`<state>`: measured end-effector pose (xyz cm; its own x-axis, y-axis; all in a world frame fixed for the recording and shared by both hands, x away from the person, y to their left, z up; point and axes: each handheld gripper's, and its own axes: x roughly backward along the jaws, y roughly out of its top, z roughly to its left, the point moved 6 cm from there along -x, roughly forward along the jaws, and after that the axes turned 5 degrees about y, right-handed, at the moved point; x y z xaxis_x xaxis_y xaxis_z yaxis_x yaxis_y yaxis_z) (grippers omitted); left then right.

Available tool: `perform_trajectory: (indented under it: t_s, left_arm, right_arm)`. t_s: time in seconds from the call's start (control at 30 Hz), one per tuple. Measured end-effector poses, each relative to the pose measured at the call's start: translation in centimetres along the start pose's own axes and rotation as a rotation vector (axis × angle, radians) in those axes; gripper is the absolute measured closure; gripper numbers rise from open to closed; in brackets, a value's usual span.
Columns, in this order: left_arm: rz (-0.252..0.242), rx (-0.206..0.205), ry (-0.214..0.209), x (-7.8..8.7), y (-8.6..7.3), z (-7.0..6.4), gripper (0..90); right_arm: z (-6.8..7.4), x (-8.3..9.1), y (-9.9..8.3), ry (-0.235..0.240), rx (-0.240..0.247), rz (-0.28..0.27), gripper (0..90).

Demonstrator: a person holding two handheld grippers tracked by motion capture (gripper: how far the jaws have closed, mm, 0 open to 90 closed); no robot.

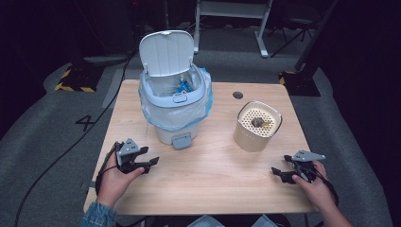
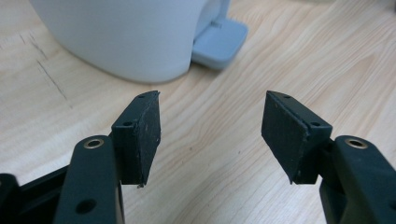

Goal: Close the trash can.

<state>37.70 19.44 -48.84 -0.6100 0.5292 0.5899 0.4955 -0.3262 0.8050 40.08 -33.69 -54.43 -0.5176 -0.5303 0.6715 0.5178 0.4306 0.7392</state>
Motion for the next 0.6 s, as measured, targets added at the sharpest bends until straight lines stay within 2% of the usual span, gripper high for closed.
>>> perform_trajectory:
  t_s: [0.13, 0.33, 0.43, 0.5, 0.6]
  left_arm:
    - [-0.041, 0.019, -0.027, 1.2, 1.6, 0.4, 38.3]
    - [-0.056, -0.003, -0.042, 2.9, 4.1, 1.0, 38.8]
    - [-0.062, -0.030, -0.042, 3.8, 5.4, 1.3, 39.5]
    - [-0.065, -0.074, -0.044, 4.4, 6.2, 1.4, 40.1]
    - [-0.078, -0.103, -0.078, 5.3, 7.5, 1.5, 40.6]
  right_arm:
    - [0.0, 0.0, 0.0, 0.003, 0.003, 0.001, 17.3]
    - [0.0, 0.0, 0.0, 0.003, 0.004, 0.001, 17.3]
    - [0.0, 0.0, 0.0, 0.003, 0.003, 0.001, 17.3]
    - [0.0, 0.0, 0.0, 0.003, 0.003, 0.001, 17.3]
    - [0.0, 0.0, 0.0, 0.003, 0.003, 0.001, 17.3]
